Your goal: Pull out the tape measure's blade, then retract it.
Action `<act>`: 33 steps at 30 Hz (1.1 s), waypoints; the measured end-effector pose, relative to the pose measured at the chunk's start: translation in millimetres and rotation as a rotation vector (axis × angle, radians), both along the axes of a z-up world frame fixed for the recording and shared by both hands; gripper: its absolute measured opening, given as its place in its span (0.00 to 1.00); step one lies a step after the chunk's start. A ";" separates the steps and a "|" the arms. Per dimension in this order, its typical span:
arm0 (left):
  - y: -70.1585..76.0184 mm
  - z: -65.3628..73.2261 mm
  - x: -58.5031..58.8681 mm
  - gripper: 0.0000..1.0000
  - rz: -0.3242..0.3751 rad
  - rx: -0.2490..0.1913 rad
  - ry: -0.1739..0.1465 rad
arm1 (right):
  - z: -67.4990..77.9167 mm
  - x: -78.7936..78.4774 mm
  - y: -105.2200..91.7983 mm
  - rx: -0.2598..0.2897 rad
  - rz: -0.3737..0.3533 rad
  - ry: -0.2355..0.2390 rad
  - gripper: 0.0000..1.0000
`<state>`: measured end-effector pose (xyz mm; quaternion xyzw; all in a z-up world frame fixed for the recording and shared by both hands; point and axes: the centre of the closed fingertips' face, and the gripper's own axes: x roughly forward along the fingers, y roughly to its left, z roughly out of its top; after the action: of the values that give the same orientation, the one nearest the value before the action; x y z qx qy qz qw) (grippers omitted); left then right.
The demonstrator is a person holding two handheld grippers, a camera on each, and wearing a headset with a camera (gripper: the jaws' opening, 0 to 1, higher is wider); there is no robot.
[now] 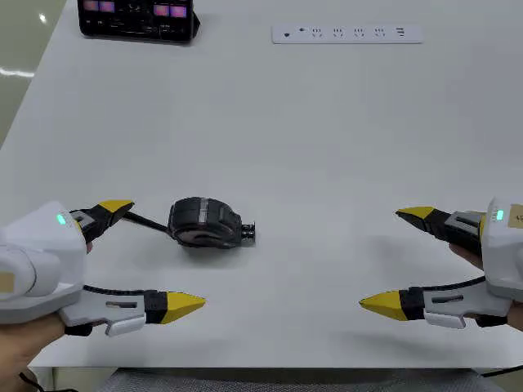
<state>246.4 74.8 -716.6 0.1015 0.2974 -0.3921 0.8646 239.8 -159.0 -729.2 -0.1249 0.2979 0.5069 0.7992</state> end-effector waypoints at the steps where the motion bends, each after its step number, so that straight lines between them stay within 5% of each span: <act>1: 0.2 -0.2 0.0 0.99 0.001 0.001 0.001 | -0.2 -0.1 -0.2 -0.003 0.002 -0.001 0.82; 33: 2.8 -0.2 -0.5 0.98 0.014 -0.009 0.010 | 0.4 1.7 2.1 0.006 0.003 -0.014 0.80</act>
<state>245.9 77.7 -716.8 0.0935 0.3008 -0.3879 0.8662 241.4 -156.9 -728.8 -0.1263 0.2905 0.5083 0.8008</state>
